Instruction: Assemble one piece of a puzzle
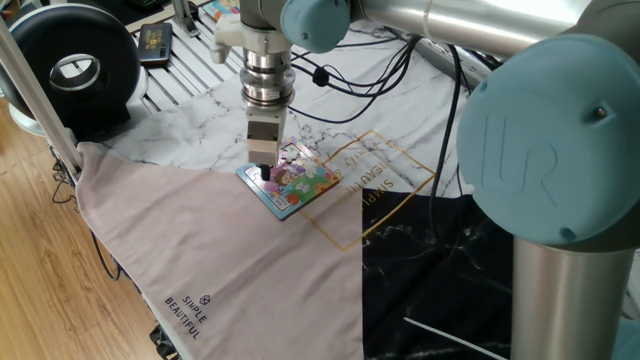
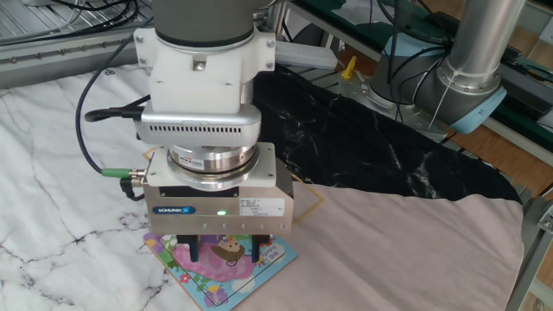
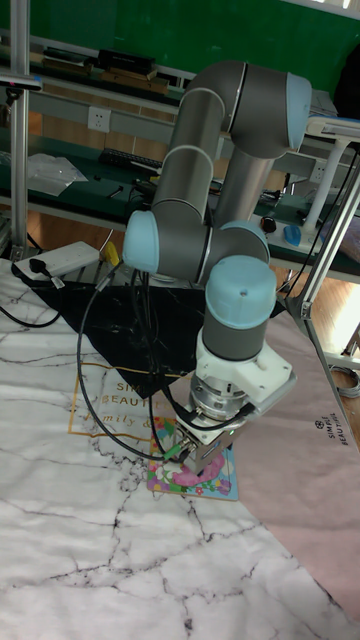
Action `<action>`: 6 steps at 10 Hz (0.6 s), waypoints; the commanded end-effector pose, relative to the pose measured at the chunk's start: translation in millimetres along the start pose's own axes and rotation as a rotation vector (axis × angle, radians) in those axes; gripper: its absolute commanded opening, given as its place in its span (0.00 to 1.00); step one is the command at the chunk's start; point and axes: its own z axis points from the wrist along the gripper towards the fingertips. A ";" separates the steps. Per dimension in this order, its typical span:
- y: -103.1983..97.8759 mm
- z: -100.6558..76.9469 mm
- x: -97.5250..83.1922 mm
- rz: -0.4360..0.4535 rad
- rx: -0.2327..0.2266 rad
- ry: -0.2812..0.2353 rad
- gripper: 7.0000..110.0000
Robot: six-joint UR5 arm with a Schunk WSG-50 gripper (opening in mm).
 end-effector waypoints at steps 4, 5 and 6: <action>-3.9 7.7 11.1 0.072 0.001 0.004 0.57; -2.9 7.8 15.6 0.090 -0.002 0.021 0.57; -3.0 7.8 19.8 0.099 0.000 0.037 0.57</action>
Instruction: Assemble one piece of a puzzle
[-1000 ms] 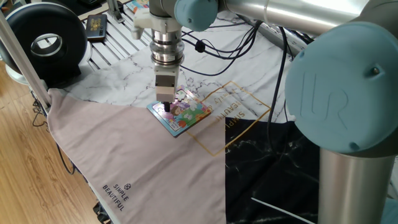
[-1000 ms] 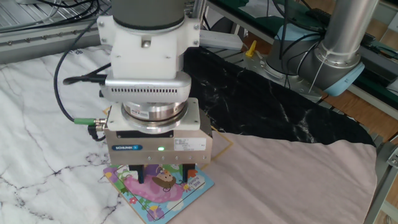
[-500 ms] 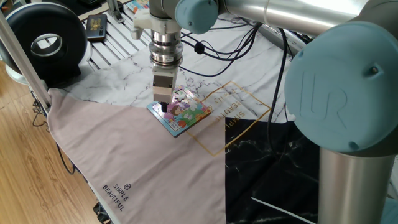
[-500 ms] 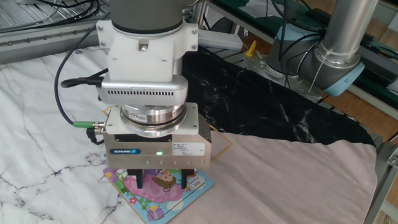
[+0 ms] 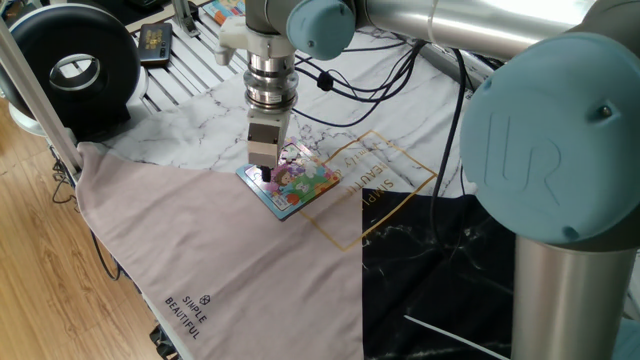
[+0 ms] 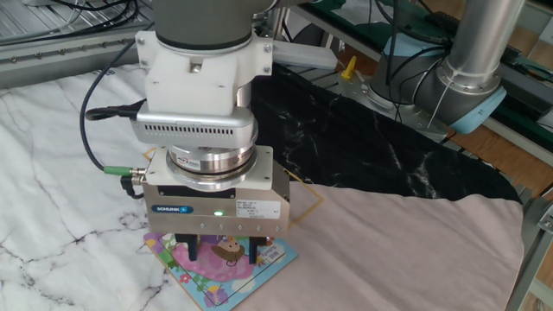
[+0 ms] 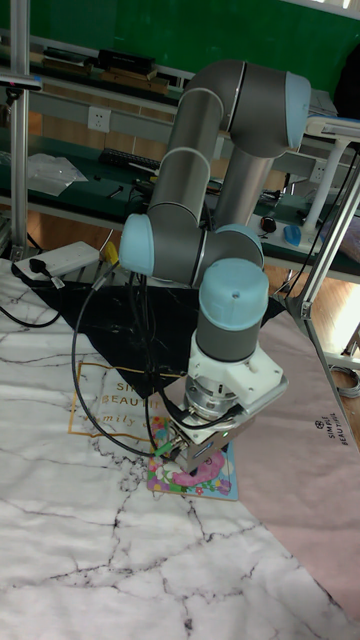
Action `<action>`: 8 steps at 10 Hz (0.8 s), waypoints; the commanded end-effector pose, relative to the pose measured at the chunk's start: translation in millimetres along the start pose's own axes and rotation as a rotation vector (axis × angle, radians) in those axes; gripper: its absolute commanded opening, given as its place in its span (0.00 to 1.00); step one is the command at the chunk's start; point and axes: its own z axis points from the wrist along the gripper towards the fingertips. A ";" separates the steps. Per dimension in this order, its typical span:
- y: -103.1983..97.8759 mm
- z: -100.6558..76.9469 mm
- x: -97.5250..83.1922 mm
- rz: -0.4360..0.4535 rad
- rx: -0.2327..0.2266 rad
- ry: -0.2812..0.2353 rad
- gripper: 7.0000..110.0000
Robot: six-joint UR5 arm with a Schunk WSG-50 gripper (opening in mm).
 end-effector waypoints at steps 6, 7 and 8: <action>-1.2 4.0 5.5 0.037 -0.004 0.008 0.57; -1.3 6.5 3.1 0.029 -0.008 -0.001 0.57; 1.5 8.3 1.0 0.029 -0.022 -0.011 0.57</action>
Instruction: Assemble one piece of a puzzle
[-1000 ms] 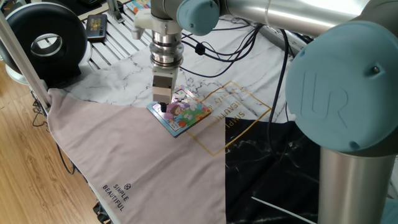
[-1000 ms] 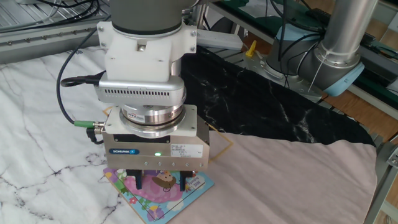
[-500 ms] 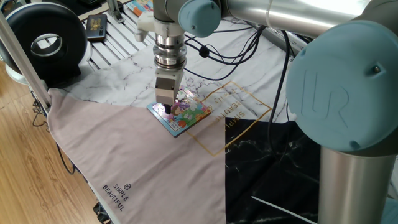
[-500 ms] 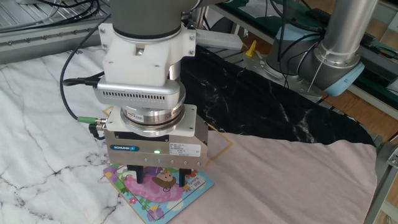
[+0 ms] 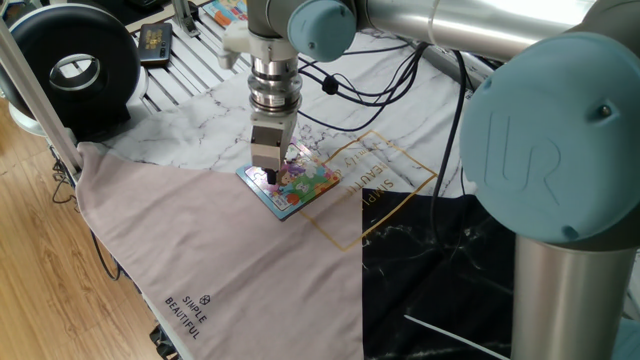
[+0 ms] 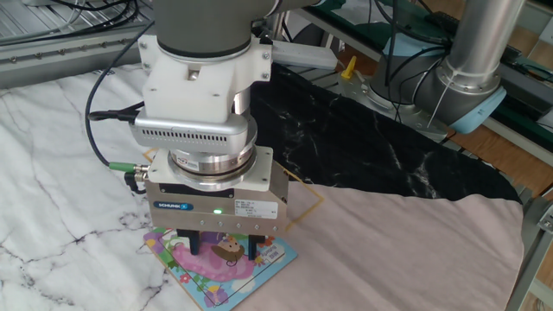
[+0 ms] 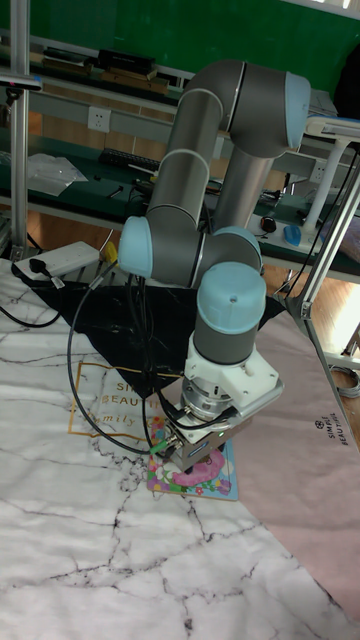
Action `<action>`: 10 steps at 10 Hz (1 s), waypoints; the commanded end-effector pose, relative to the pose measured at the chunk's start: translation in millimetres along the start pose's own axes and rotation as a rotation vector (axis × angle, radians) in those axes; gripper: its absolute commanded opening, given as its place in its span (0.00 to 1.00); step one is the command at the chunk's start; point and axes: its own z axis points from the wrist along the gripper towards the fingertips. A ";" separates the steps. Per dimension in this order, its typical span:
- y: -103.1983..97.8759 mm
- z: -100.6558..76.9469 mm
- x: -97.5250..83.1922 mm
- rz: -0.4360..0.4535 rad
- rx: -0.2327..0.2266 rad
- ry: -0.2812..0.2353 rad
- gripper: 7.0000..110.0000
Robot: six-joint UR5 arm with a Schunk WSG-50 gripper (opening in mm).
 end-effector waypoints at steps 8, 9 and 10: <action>3.4 1.5 2.0 0.014 -0.019 0.000 0.57; 3.2 1.4 2.3 0.015 -0.018 0.001 0.57; 2.5 1.5 3.6 0.016 -0.014 0.006 0.57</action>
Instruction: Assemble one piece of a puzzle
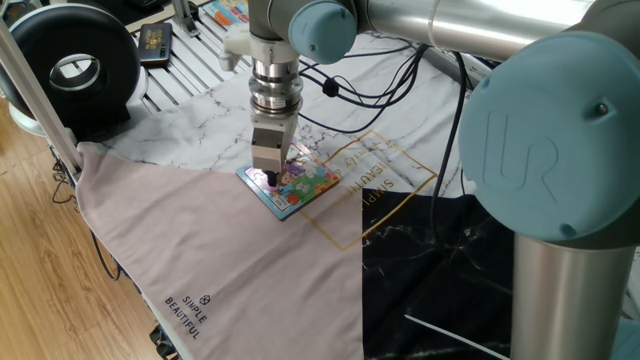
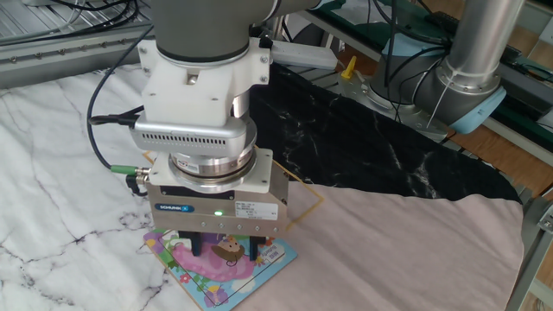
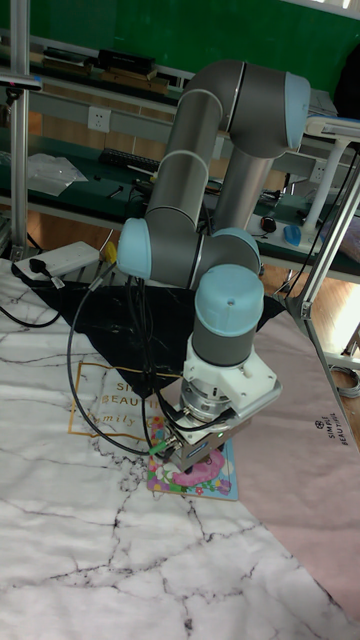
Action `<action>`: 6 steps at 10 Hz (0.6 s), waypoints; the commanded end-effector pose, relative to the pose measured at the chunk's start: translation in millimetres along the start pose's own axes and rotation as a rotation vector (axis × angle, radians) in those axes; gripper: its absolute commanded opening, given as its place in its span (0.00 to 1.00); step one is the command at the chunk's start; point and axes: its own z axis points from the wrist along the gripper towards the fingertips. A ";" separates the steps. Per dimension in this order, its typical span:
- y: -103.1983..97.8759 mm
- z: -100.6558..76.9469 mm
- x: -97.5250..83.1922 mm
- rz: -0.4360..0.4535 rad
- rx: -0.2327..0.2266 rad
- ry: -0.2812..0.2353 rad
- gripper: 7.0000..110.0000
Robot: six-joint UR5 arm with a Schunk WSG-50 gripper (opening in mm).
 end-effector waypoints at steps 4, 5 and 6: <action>1.4 -0.5 2.1 0.018 -0.008 0.005 0.57; 2.6 -0.6 2.7 0.021 -0.012 0.008 0.57; 1.9 -0.5 3.7 0.022 -0.009 0.012 0.57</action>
